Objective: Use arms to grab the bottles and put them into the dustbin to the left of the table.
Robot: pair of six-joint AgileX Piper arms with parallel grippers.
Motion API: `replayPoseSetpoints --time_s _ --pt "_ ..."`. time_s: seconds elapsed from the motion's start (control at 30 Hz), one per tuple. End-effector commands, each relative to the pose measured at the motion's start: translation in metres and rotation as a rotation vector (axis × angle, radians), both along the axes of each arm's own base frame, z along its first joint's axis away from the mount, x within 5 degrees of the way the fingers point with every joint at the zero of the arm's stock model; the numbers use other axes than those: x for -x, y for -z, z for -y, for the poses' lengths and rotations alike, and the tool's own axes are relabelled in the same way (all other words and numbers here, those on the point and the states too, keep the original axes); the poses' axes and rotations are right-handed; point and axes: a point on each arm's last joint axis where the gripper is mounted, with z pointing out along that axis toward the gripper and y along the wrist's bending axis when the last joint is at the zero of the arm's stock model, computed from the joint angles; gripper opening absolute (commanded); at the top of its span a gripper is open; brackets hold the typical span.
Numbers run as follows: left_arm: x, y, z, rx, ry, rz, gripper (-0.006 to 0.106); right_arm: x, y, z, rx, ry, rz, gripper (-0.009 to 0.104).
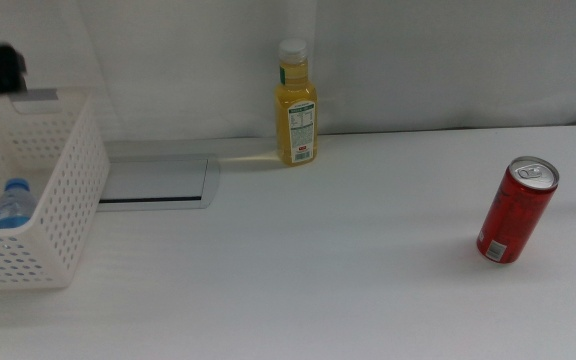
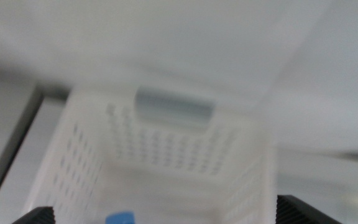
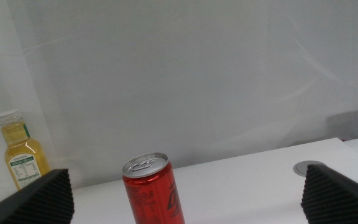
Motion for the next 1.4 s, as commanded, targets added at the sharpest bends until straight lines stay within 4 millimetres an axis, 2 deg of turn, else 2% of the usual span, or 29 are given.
replayPoseSetpoints --time_s 0.0,0.13,0.3,0.43,0.57,0.77,0.8,0.83,0.9,1.03,1.07,1.17,1.37 --pt "0.016 -0.037 0.009 0.034 0.024 0.113 0.093 0.001 0.011 0.001 0.015 0.009 0.001 0.103" --pt "0.045 -0.077 0.030 0.004 0.118 0.201 0.093 0.001 0.011 0.001 0.015 0.009 0.001 0.103" --pt "0.079 -0.108 0.067 -0.015 0.231 0.294 0.093 0.001 0.011 0.001 0.015 0.009 0.001 0.103" --pt "0.105 -0.112 0.103 -0.021 0.370 0.326 0.093 0.001 0.012 0.001 0.016 0.009 -0.003 0.103" --pt "0.136 -0.102 0.135 -0.039 0.528 0.367 0.093 0.001 0.012 0.001 0.016 0.009 -0.003 0.103" --pt "0.175 -0.071 0.158 -0.065 0.678 0.407 0.093 0.001 0.012 0.001 0.016 0.009 -0.003 0.103" --pt "0.179 -0.061 0.160 -0.062 0.690 0.419 0.093 0.001 0.012 0.001 0.016 0.009 -0.003 0.103" --pt "0.181 -0.036 0.163 -0.054 0.701 0.433 0.093 0.001 0.012 0.001 0.016 0.009 -0.003 0.103" --pt "0.182 -0.008 0.166 -0.042 0.695 0.474 0.093 0.001 0.012 0.001 0.016 0.009 -0.003 0.103" --pt "0.184 0.033 0.163 -0.001 0.625 0.630 0.092 0.001 0.012 0.001 0.016 0.009 -0.003 0.103" --pt "0.185 0.050 0.161 0.023 0.589 0.702 0.091 0.001 0.012 0.001 0.016 0.009 -0.003 0.103" --pt "0.183 0.072 0.160 0.018 0.569 0.747 0.091 0.001 0.012 0.001 0.016 0.009 -0.003 0.103" --pt "0.160 0.104 0.176 0.060 0.607 0.751 0.091 0.001 0.012 0.001 0.016 0.009 -0.003 0.103"
